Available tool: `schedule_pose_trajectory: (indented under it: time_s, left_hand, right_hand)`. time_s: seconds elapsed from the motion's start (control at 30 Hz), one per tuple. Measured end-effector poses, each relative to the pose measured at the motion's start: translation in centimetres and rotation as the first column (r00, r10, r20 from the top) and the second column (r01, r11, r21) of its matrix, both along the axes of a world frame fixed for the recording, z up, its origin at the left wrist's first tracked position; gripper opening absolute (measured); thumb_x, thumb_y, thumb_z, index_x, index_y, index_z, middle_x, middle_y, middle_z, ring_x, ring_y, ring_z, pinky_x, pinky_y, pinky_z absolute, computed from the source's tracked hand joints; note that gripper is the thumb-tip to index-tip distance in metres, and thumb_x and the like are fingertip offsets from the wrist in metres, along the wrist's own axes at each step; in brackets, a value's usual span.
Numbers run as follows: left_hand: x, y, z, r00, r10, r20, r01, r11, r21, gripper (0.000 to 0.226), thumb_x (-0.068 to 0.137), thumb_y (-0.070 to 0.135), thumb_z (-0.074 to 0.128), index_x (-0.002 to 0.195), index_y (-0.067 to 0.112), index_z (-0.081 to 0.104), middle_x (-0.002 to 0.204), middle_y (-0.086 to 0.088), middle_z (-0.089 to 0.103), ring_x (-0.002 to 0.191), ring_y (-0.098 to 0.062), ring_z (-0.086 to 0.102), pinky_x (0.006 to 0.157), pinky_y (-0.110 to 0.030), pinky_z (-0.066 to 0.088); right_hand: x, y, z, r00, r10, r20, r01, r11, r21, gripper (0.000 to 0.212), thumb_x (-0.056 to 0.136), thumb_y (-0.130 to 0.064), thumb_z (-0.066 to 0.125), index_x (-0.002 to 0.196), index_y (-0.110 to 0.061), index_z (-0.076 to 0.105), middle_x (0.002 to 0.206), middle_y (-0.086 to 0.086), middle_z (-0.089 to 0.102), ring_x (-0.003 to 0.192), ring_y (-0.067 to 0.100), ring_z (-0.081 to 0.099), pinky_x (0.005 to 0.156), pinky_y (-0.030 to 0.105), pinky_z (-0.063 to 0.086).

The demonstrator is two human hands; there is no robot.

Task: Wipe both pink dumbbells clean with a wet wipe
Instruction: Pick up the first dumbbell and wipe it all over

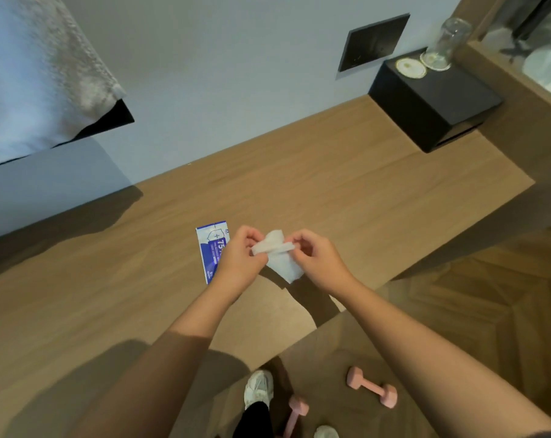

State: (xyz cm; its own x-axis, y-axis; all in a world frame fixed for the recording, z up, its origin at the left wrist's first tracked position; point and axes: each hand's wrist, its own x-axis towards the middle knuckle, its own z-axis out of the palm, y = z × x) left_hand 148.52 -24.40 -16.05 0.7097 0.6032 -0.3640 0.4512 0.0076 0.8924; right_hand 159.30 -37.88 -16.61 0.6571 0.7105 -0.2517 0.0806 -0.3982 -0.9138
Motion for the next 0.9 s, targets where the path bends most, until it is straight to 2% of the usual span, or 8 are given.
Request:
schedule_pose_trajectory:
  time_s: [0.1, 0.17, 0.27, 0.37, 0.53, 0.67, 0.8, 0.9]
  left_hand:
    - [-1.0, -3.5, 1.6, 0.999, -0.023, -0.038, 0.01, 0.947, -0.322, 0.044, 0.079, -0.008, 0.051, 0.106, 0.025, 0.057, 0.105, -0.004, 0.064, 0.091, -0.02, 0.066, 0.071, -0.034, 0.056]
    - [-1.7, -5.9, 2.9, 0.998, -0.012, -0.063, -0.017, 0.896, -0.444, 0.027, 0.087, 0.001, 0.055, 0.108, 0.017, 0.061, 0.106, -0.007, 0.065, 0.095, -0.02, 0.067, 0.074, -0.033, 0.058]
    - [-3.2, -9.8, 4.5, 0.994, 0.021, -0.105, -0.063, 0.907, -0.416, 0.008, 0.093, 0.016, 0.06, 0.095, 0.01, 0.065, 0.1, -0.011, 0.068, 0.09, -0.019, 0.068, 0.074, -0.029, 0.058]
    - [-4.7, -14.4, 5.3, 0.984, 0.159, -0.079, -0.177, 0.895, -0.408, 0.004, 0.093, 0.009, 0.059, 0.096, 0.008, 0.061, 0.1, -0.011, 0.066, 0.089, -0.019, 0.067, 0.064, -0.023, 0.057]
    - [-7.6, -21.1, 5.8, 0.959, 0.256, -0.122, -0.282, 0.823, -0.493, 0.025, 0.09, 0.0, 0.056, 0.113, 0.011, 0.057, 0.115, -0.012, 0.058, 0.106, -0.025, 0.061, 0.08, -0.034, 0.057]
    - [-9.6, -24.9, 6.1, 0.965, 0.234, -0.115, -0.249, 0.697, -0.673, 0.029, 0.091, 0.01, 0.062, 0.12, 0.01, 0.062, 0.114, -0.013, 0.06, 0.093, -0.02, 0.061, 0.069, -0.033, 0.058]
    - [-11.5, -27.1, 4.9, 0.969, 0.194, -0.153, -0.246, 0.817, -0.521, 0.016, 0.093, 0.019, 0.063, 0.105, 0.012, 0.07, 0.109, -0.012, 0.066, 0.093, -0.021, 0.066, 0.073, -0.032, 0.057]
    - [-13.1, -28.3, 3.2, 0.96, 0.222, -0.17, -0.275, 0.858, -0.433, 0.014, 0.093, 0.016, 0.062, 0.105, 0.021, 0.069, 0.113, -0.008, 0.064, 0.102, -0.022, 0.064, 0.069, -0.028, 0.055]
  right_hand:
    - [-0.6, -3.5, 1.8, 0.998, 0.045, -0.051, -0.043, 0.999, 0.032, 0.021, 0.094, -0.008, 0.057, 0.092, -0.026, 0.068, 0.09, -0.003, 0.07, 0.081, 0.006, 0.064, 0.067, 0.02, 0.048]
    - [-1.1, -6.3, 3.0, 0.993, 0.115, -0.029, -0.115, 0.993, 0.015, 0.015, 0.095, -0.016, 0.058, 0.099, -0.026, 0.068, 0.095, -0.006, 0.07, 0.087, 0.004, 0.065, 0.069, 0.018, 0.051]
    - [-1.9, -10.5, 4.4, 0.989, 0.148, -0.024, -0.148, 0.989, 0.016, 0.015, 0.097, -0.018, 0.057, 0.106, -0.026, 0.066, 0.1, -0.01, 0.068, 0.091, -0.003, 0.064, 0.071, 0.014, 0.052]
    - [-2.6, -14.7, 4.8, 0.988, 0.108, -0.111, -0.113, 0.993, -0.04, 0.013, 0.096, -0.02, 0.059, 0.104, -0.028, 0.065, 0.096, -0.011, 0.066, 0.084, -0.004, 0.064, 0.064, 0.012, 0.05]
    - [-3.9, -21.5, 4.2, 0.942, 0.117, -0.315, -0.165, 0.978, -0.131, 0.017, 0.096, -0.025, 0.059, 0.092, -0.015, 0.071, 0.098, 0.003, 0.068, 0.092, 0.015, 0.066, 0.067, 0.017, 0.052]
    - [-5.4, -25.0, 3.9, 0.894, 0.08, -0.441, -0.125, 0.989, -0.075, 0.017, 0.095, -0.029, 0.058, 0.099, -0.016, 0.069, 0.111, 0.011, 0.065, 0.104, 0.023, 0.065, 0.082, 0.031, 0.059]
    - [-7.5, -26.6, 3.0, 0.92, 0.055, -0.388, -0.134, 0.975, -0.179, 0.016, 0.092, -0.039, 0.06, 0.093, -0.028, 0.073, 0.104, 0.001, 0.067, 0.097, 0.015, 0.064, 0.074, 0.026, 0.056]
    - [-9.1, -28.1, 1.7, 0.805, 0.037, -0.592, -0.136, 0.983, -0.123, 0.018, 0.088, -0.037, 0.07, 0.096, -0.02, 0.072, 0.098, 0.002, 0.069, 0.086, 0.011, 0.066, 0.063, 0.021, 0.052]
